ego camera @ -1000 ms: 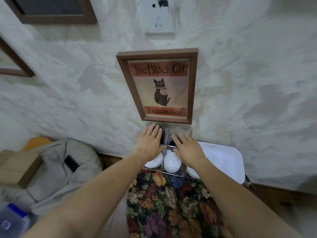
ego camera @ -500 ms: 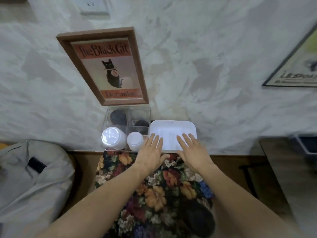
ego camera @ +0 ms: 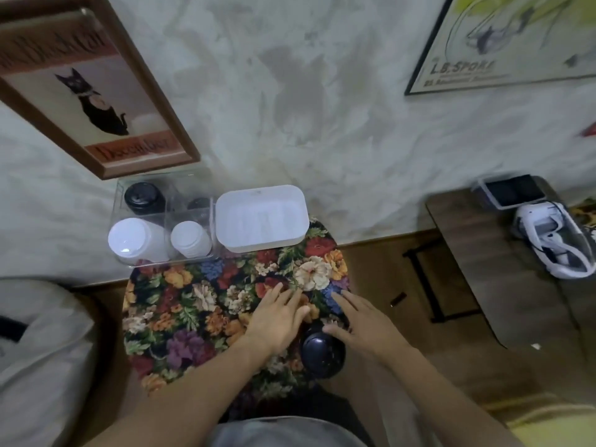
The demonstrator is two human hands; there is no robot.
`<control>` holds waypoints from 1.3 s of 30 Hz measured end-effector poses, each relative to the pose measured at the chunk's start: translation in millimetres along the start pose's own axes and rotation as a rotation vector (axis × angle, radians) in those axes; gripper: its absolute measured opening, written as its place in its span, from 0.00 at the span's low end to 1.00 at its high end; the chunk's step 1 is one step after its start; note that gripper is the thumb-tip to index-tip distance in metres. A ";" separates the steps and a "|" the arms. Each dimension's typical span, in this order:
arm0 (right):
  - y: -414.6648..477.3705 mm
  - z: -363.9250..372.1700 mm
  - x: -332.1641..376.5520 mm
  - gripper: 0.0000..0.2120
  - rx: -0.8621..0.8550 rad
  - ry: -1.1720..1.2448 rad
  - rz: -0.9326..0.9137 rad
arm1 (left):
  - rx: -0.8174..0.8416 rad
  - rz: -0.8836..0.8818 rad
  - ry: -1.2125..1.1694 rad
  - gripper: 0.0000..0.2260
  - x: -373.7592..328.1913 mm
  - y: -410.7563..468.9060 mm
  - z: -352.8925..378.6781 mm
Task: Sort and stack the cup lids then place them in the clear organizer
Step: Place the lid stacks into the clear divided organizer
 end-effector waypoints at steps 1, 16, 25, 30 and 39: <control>-2.8 7.2 1.0 0.44 0.048 0.034 0.007 | 0.012 0.005 0.001 0.30 -0.3 -5.6 1.6; -2.6 40.1 -13.2 0.38 0.037 0.435 0.191 | 0.528 -0.141 -0.603 0.41 12.4 -22.8 68.0; 8.5 77.3 -9.7 0.48 0.197 1.026 0.213 | 0.672 -0.165 -0.724 0.41 7.6 -15.1 76.8; -0.3 96.4 -21.0 0.51 0.195 1.245 0.348 | 0.768 -0.201 -0.831 0.47 8.5 -10.7 85.8; -0.2 115.2 -10.1 0.63 0.050 1.568 0.464 | 0.989 -0.370 -1.209 0.67 -6.3 -18.8 106.9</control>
Point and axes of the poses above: each hand's wrist, its own y-axis towards the middle knuckle, its own z-axis out of the palm, x = y × z, the point moved 7 cm from there along y, towards the middle knuckle, and after that the axes turned 13 degrees about -z, right-handed, at the moved point
